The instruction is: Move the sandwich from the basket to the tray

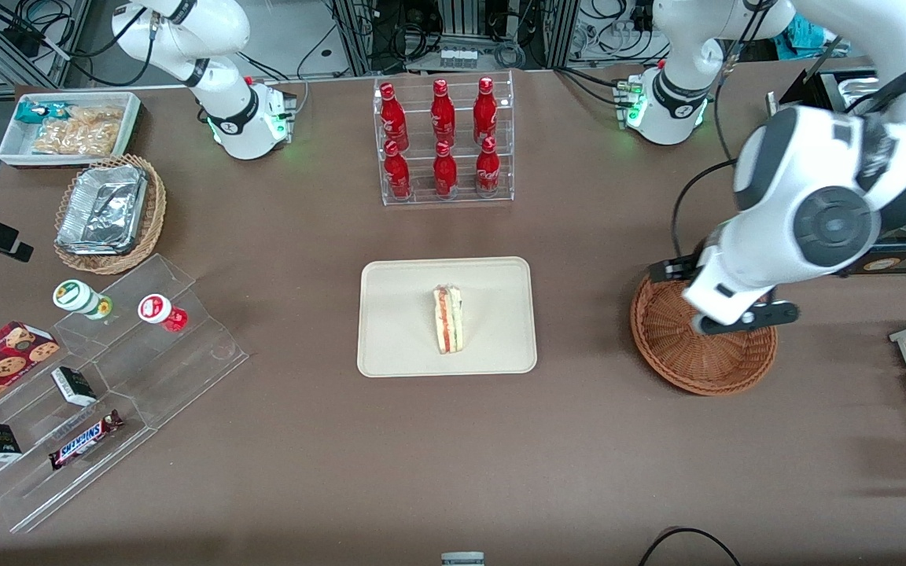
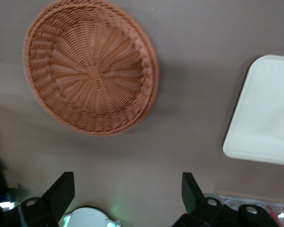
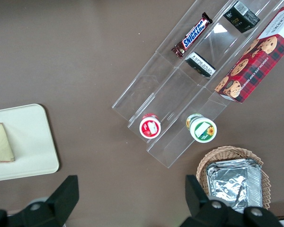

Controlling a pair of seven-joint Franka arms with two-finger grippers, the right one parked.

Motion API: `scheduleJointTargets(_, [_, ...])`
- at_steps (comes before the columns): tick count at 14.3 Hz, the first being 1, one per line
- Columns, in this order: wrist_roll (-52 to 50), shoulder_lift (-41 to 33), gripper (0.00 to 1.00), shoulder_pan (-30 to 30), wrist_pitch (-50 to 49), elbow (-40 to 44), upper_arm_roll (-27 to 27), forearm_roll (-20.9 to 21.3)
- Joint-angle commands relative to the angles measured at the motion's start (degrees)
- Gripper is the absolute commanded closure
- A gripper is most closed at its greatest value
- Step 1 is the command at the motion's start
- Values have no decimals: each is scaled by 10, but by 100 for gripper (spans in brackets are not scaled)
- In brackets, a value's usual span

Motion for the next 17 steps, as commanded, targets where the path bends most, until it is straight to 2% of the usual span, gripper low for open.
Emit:
scheduleJointTargets(1, [62, -50, 0, 33, -26, -27, -6, -6])
scheduleJointTargets(4, [138, -98, 0, 72, -31, -50, -9, -7])
scheduleJointTargets(7, [192, -137, 0, 79, -37, -57, -6, -6])
scheduleJointTargets(17, [196, -168, 0, 43, 22, -56, 67, 2])
